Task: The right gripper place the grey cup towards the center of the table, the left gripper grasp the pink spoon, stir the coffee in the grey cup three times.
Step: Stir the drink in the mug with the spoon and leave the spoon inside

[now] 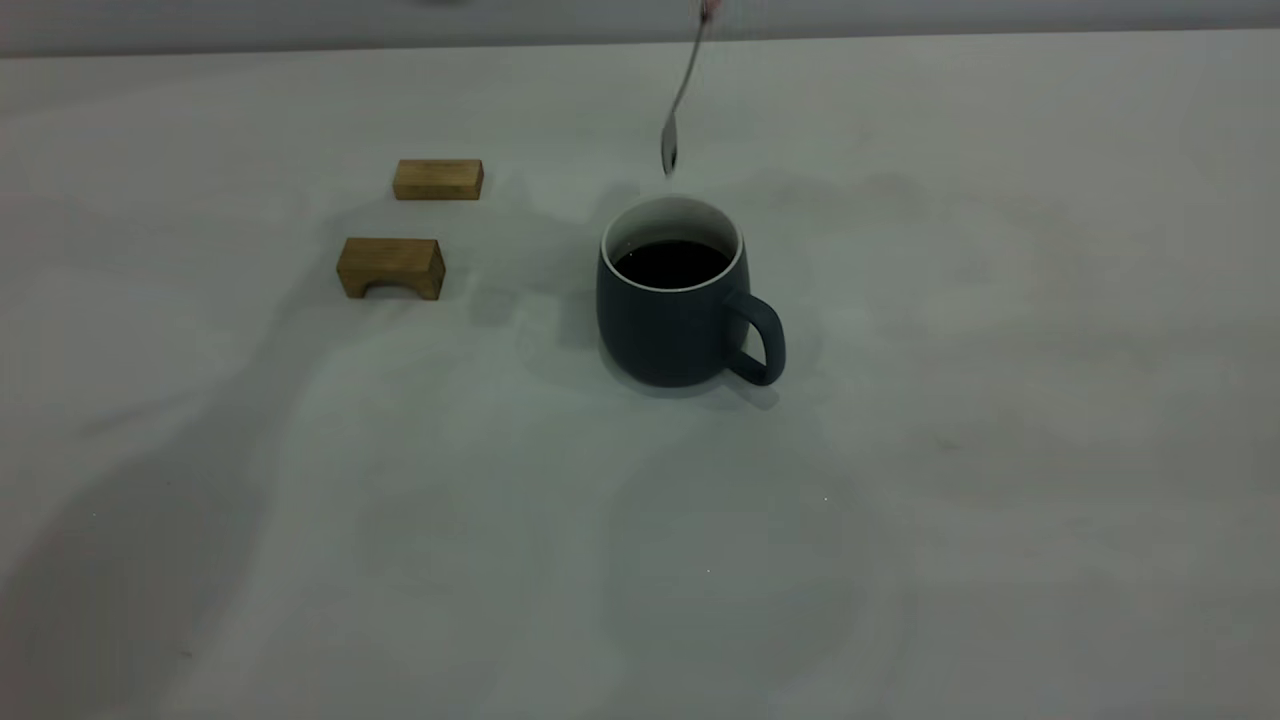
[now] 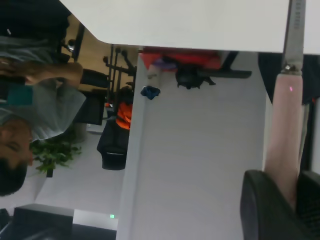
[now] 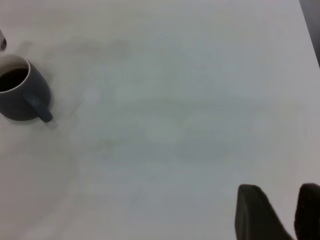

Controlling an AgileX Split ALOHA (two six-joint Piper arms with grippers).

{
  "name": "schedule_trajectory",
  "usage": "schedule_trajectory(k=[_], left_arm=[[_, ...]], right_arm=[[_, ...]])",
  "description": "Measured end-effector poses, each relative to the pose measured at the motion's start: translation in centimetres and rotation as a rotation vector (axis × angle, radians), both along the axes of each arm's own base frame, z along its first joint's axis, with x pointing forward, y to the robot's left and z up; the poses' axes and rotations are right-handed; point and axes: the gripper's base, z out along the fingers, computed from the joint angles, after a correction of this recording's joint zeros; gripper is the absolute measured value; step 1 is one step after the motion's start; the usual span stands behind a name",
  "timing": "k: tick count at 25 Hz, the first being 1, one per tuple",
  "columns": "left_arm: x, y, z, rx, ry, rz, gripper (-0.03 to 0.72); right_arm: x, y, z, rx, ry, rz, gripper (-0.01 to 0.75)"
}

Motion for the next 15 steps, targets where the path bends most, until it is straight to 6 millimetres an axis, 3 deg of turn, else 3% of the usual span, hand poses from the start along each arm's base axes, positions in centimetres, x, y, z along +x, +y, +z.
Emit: schedule_trajectory(k=[15], left_arm=[[0.1,-0.1,-6.5,0.024,0.169,0.030,0.166]], right_arm=[[0.0,0.0,0.0,0.000,0.000,0.000,0.238]])
